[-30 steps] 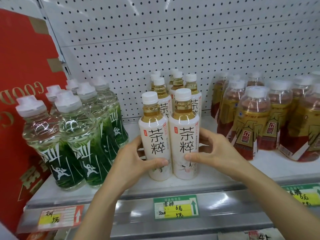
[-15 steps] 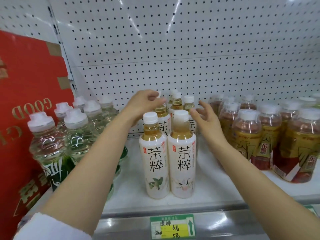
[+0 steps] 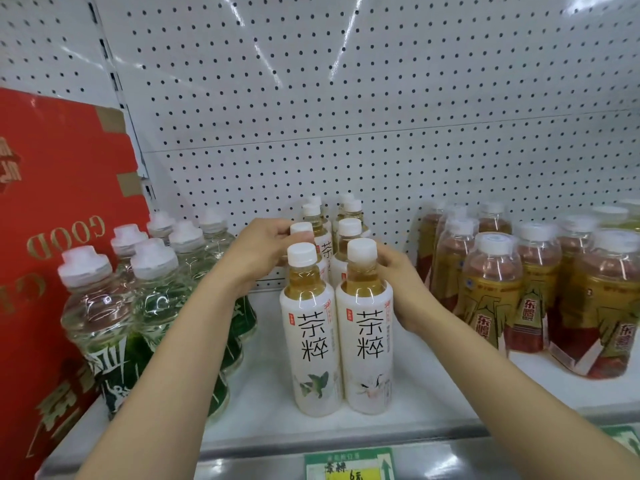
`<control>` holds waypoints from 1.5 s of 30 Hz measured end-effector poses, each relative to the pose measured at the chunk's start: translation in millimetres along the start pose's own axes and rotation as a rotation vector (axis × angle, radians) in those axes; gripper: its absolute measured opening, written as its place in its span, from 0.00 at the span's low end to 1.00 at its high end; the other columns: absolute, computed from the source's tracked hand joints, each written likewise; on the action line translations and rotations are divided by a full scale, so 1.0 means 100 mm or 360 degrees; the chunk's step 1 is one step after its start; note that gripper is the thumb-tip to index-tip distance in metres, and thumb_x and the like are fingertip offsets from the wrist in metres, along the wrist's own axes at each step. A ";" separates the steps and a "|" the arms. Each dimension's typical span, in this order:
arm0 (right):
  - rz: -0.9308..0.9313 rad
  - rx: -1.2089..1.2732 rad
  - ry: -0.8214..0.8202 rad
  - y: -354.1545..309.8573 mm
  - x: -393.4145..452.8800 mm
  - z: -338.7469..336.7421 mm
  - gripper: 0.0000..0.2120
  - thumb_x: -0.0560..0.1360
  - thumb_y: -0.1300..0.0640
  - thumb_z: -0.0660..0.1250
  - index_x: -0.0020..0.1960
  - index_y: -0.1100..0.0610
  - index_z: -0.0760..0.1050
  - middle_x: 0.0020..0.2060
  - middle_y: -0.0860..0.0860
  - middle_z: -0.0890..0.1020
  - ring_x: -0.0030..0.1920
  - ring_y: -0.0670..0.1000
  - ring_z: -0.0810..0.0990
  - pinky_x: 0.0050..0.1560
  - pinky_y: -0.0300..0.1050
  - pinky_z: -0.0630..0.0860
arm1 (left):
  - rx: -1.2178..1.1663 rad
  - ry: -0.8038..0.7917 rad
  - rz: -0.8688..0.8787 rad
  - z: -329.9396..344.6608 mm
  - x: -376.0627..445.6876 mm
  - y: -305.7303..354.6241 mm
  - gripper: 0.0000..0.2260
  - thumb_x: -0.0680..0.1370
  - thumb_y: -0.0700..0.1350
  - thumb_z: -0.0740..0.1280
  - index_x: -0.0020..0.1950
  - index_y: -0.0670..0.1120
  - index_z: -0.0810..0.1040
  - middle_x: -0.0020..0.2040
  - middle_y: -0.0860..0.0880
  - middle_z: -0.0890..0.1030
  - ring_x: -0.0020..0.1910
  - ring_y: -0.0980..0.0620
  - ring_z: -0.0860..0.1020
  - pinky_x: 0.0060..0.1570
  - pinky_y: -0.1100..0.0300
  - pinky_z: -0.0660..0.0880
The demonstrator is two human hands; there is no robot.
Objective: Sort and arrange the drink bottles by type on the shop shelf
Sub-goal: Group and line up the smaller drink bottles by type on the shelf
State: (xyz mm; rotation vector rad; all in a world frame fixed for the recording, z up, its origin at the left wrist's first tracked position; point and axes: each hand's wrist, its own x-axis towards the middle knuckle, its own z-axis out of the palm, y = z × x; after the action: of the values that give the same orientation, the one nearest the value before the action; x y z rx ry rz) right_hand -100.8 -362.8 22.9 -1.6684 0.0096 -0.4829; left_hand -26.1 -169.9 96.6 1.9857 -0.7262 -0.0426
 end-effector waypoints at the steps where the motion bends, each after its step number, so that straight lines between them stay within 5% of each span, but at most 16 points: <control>1: 0.0009 0.0032 -0.0011 -0.01 -0.02 0.00 0.15 0.79 0.58 0.65 0.64 0.47 0.78 0.57 0.49 0.83 0.55 0.50 0.83 0.54 0.48 0.80 | -0.0018 -0.0006 0.0006 -0.01 -0.03 0.00 0.07 0.79 0.48 0.69 0.56 0.50 0.84 0.49 0.51 0.87 0.52 0.51 0.84 0.53 0.58 0.80; 4: 0.0052 0.0064 -0.0043 -0.05 -0.08 -0.03 0.14 0.80 0.56 0.64 0.63 0.47 0.78 0.56 0.49 0.84 0.55 0.50 0.83 0.58 0.50 0.78 | -0.0063 -0.0041 0.0015 -0.04 -0.09 -0.01 0.06 0.79 0.48 0.69 0.54 0.53 0.84 0.49 0.53 0.87 0.52 0.53 0.84 0.53 0.60 0.81; 7: 0.0138 0.0059 -0.0028 -0.11 -0.07 -0.06 0.16 0.80 0.43 0.60 0.62 0.48 0.79 0.55 0.49 0.84 0.56 0.50 0.82 0.57 0.48 0.76 | -0.0126 -0.0063 0.0005 -0.09 -0.09 0.01 0.09 0.78 0.53 0.68 0.56 0.54 0.83 0.51 0.54 0.87 0.52 0.55 0.84 0.52 0.64 0.79; 9: 0.0050 0.0041 0.0162 -0.14 0.02 -0.10 0.19 0.81 0.41 0.57 0.62 0.49 0.78 0.56 0.48 0.83 0.57 0.49 0.80 0.55 0.45 0.76 | -0.0224 0.0082 0.0052 -0.13 0.00 0.07 0.17 0.77 0.58 0.67 0.63 0.52 0.80 0.56 0.55 0.85 0.55 0.56 0.83 0.57 0.61 0.77; 13: -0.0050 -0.0009 0.0489 -0.09 0.37 -0.19 0.22 0.81 0.44 0.59 0.71 0.52 0.68 0.67 0.50 0.74 0.66 0.51 0.73 0.67 0.52 0.71 | -0.0129 0.0287 0.0083 -0.15 0.42 0.18 0.22 0.79 0.56 0.69 0.69 0.47 0.77 0.60 0.52 0.81 0.59 0.55 0.80 0.62 0.55 0.76; 17: 0.0116 -0.0043 0.0365 0.06 0.68 -0.15 0.26 0.80 0.43 0.61 0.74 0.52 0.65 0.70 0.52 0.72 0.68 0.53 0.71 0.68 0.54 0.69 | 0.0090 0.0044 -0.0132 0.05 0.75 0.17 0.17 0.80 0.54 0.67 0.64 0.44 0.79 0.61 0.47 0.82 0.57 0.49 0.80 0.62 0.50 0.76; 22: 0.0213 -0.0086 0.0216 0.20 0.82 -0.14 0.21 0.77 0.39 0.63 0.66 0.46 0.73 0.64 0.52 0.78 0.62 0.54 0.77 0.65 0.60 0.73 | 0.0060 0.0035 -0.0127 0.14 0.90 0.03 0.14 0.81 0.49 0.68 0.64 0.45 0.80 0.62 0.46 0.82 0.56 0.49 0.80 0.59 0.52 0.77; 27: 0.0151 -0.0147 0.0104 0.15 0.76 -0.14 0.02 0.78 0.45 0.64 0.51 0.39 0.74 0.54 0.49 0.81 0.55 0.53 0.80 0.57 0.55 0.78 | 0.0057 0.0014 -0.0102 0.03 0.90 -0.01 0.08 0.79 0.47 0.70 0.57 0.48 0.83 0.59 0.48 0.83 0.54 0.50 0.81 0.56 0.56 0.78; 32: 0.0163 -0.0121 -0.0042 0.15 0.67 -0.13 0.08 0.78 0.49 0.67 0.57 0.42 0.78 0.53 0.49 0.84 0.55 0.52 0.83 0.60 0.57 0.78 | -0.0051 -0.0045 -0.0216 -0.05 0.81 -0.03 0.13 0.79 0.45 0.71 0.63 0.44 0.82 0.53 0.49 0.84 0.44 0.56 0.81 0.36 0.67 0.76; 37: 0.0265 -0.0224 -0.0146 0.13 0.64 -0.21 0.18 0.76 0.42 0.67 0.65 0.44 0.76 0.57 0.48 0.83 0.59 0.52 0.80 0.65 0.60 0.73 | -0.0060 -0.0053 -0.0296 -0.07 0.76 0.00 0.13 0.80 0.45 0.70 0.62 0.42 0.81 0.52 0.45 0.85 0.41 0.55 0.82 0.28 0.69 0.76; 41: 0.0137 -0.0181 0.0099 0.03 0.68 -0.20 0.19 0.78 0.37 0.60 0.61 0.47 0.76 0.59 0.51 0.80 0.59 0.52 0.78 0.61 0.52 0.74 | -0.0195 0.0115 -0.0233 -0.07 0.93 0.08 0.22 0.78 0.55 0.71 0.65 0.41 0.79 0.58 0.46 0.83 0.53 0.51 0.82 0.50 0.58 0.79; 45: -0.0092 -0.0225 0.0462 0.02 0.93 -0.16 0.24 0.79 0.41 0.60 0.71 0.51 0.70 0.66 0.51 0.76 0.61 0.49 0.74 0.65 0.54 0.73 | -0.0210 0.0203 -0.0160 -0.01 1.22 0.04 0.26 0.78 0.56 0.70 0.71 0.44 0.74 0.67 0.46 0.78 0.60 0.50 0.78 0.64 0.52 0.75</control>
State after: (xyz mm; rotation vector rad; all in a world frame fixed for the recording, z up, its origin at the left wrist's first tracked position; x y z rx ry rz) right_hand -20.8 -404.6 50.4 -1.7263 0.2137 -0.7804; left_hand 73.0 -232.1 132.7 1.8785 -0.5279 -0.0231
